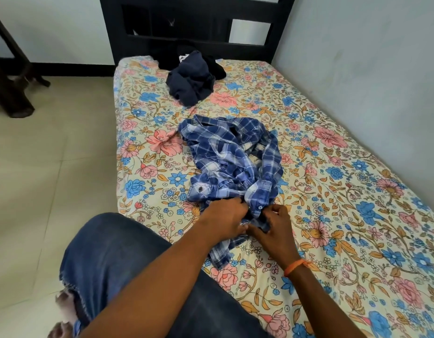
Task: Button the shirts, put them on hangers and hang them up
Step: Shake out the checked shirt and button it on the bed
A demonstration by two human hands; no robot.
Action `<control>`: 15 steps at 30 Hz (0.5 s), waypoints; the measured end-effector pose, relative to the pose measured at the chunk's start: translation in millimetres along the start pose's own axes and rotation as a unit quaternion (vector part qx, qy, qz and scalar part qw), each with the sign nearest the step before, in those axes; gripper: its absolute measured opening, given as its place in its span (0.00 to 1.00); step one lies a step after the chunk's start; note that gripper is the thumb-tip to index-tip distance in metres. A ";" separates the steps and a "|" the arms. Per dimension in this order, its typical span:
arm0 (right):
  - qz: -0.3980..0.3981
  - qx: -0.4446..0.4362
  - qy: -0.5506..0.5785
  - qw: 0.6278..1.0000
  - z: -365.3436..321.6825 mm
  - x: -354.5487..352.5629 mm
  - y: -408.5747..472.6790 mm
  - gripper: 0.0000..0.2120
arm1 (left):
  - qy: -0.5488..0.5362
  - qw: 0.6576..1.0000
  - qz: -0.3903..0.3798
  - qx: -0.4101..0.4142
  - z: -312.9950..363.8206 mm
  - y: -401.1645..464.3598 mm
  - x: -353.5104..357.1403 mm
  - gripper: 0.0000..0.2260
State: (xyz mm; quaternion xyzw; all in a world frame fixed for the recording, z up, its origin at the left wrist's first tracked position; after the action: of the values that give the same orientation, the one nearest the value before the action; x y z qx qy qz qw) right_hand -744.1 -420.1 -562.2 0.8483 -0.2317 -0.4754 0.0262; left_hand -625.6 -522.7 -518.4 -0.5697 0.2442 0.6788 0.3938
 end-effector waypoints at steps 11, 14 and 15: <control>0.071 -0.128 -0.053 0.988 -10.9 -10.3 -10.7 0.10 | -0.396 0.912 0.021 -0.110 -21.6 -0.7 -3.4 0.02; 0.053 -0.118 -0.099 0.987 -13.6 -5.6 -7.4 0.07 | -0.472 0.869 0.045 -0.141 -24.7 -3.4 -7.9 0.02; 0.043 -0.112 -0.116 0.986 -13.1 -4.1 -5.7 0.06 | -0.487 0.858 0.053 -0.150 -26.2 -3.7 -8.5 0.02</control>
State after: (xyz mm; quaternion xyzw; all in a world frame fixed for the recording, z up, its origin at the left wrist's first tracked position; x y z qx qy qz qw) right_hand -733.1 -415.6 -553.3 0.7684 -0.2152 -0.5918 0.1144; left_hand -607.0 -543.2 -515.8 -0.2045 -0.0540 0.9181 0.3351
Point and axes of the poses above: each hand's wrist, its own y-axis towards the middle knuckle, its own x-axis out of the palm, z = x × y, the point moved 4 cm from there along y, towards the middle knuckle, and after that the axes turned 11 degrees about -x, right-handed, at the moved point
